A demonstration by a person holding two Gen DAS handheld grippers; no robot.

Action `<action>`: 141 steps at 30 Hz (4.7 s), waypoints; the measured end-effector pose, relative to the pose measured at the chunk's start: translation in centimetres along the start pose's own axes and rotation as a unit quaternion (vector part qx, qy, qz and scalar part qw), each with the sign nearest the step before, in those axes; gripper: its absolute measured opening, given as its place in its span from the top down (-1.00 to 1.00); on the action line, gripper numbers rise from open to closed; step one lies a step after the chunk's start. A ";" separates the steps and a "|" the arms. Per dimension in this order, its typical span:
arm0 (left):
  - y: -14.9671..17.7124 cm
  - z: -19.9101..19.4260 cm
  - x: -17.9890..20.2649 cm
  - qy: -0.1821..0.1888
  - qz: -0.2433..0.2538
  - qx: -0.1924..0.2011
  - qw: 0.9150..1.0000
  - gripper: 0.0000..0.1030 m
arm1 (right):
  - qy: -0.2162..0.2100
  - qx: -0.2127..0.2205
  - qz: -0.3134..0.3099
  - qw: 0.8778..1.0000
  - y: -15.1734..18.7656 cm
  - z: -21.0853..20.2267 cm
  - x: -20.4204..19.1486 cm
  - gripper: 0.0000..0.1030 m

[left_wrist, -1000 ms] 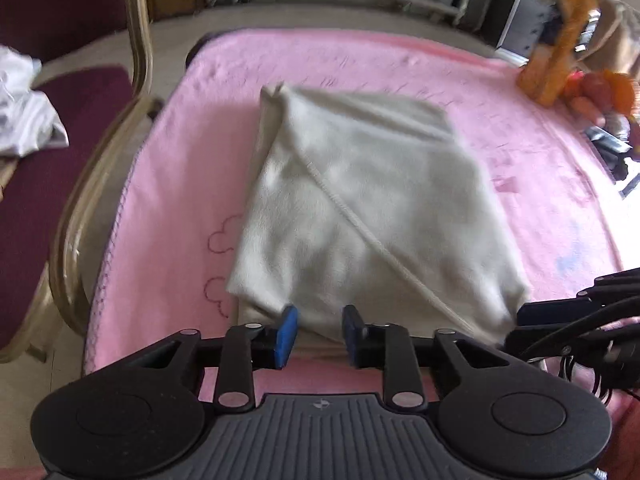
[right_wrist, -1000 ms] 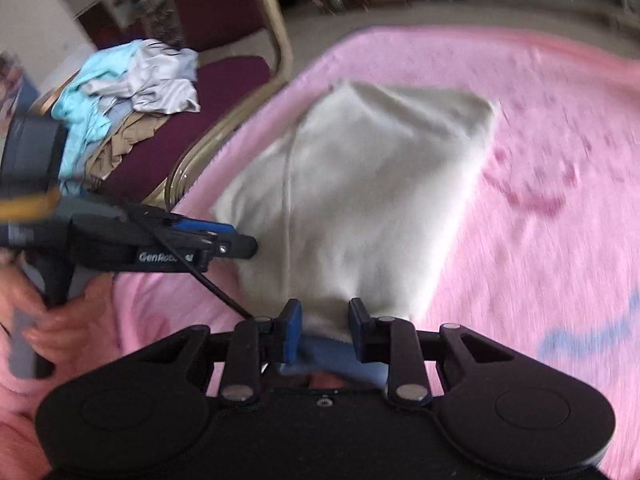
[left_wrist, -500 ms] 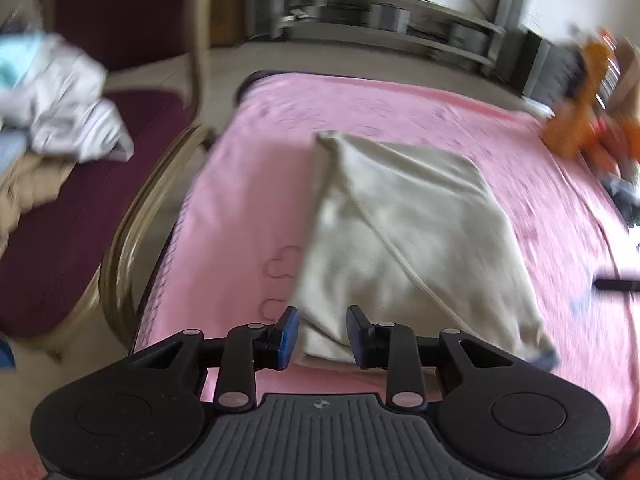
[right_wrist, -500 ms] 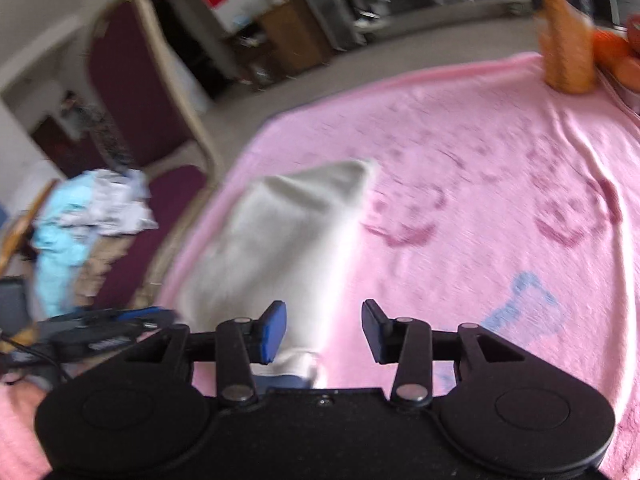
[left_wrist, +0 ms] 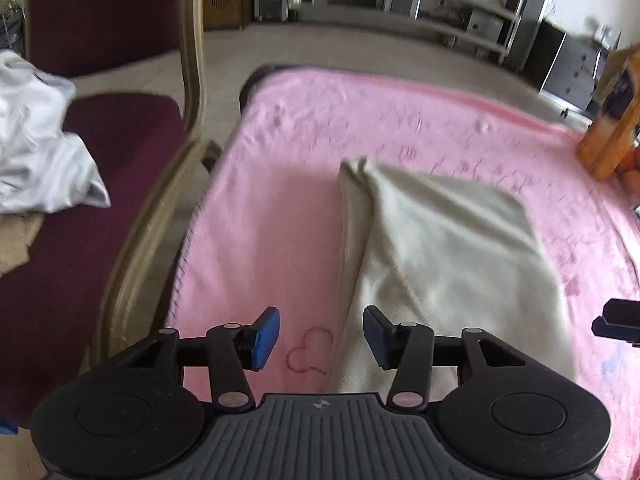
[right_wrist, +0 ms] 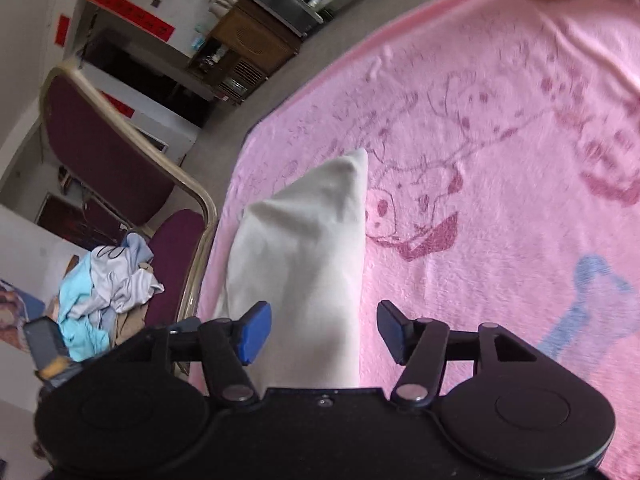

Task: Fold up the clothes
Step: 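Move both open tools to the end of the folded sweatshirt, then close both tools on the end of the folded sweatshirt, then lift the folded sweatshirt with both tools and carry it toward the black table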

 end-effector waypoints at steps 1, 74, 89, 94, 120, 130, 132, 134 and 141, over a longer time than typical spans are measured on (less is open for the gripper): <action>0.3 0.2 0.0 0.003 -0.005 -0.003 1.000 0.07 | 0.001 -0.004 0.003 1.000 0.1 0.4 0.2 -0.11; -0.7 4.1 1.7 0.189 -0.136 -0.033 0.972 -0.30 | -0.053 -0.060 0.049 0.996 0.0 4.6 1.4 0.17; -1.7 4.8 2.7 0.220 -0.128 -0.033 0.967 -0.36 | -0.100 -0.068 0.093 0.988 -0.4 5.3 1.8 0.19; -1.7 4.4 3.3 0.191 -0.108 -0.016 0.975 -0.10 | -0.095 -0.067 0.068 0.991 -0.4 6.1 0.9 0.21; -7.4 -17.8 18.7 0.161 0.068 0.216 0.961 0.56 | 0.004 0.170 -0.167 0.971 0.0 -17.2 -8.5 0.60; -8.9 -18.1 37.6 0.233 0.152 0.231 0.932 0.56 | 0.093 0.276 -0.132 0.948 -5.1 -31.3 1.0 0.60; -8.4 -16.5 40.7 0.256 0.154 0.212 0.931 0.56 | 0.117 0.277 -0.118 0.946 -5.8 -33.0 3.8 0.60; -7.8 -14.6 43.3 0.272 0.155 0.188 0.931 0.56 | 0.138 0.273 -0.101 0.947 -6.3 -33.8 6.3 0.60; -6.1 -6.0 48.4 0.240 0.179 0.133 0.945 0.36 | 0.158 0.252 -0.040 0.954 -9.0 -32.3 15.8 0.58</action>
Point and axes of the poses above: each gripper's, at about its wrist camera, not at the fingertips, and z roughly the way its jaws point, x to its right, y to its underside, the point moved 10 cm from there along z, roughly the way its jaws point, and after that the axes turned 12 degrees about z, right-handed, at the moved point
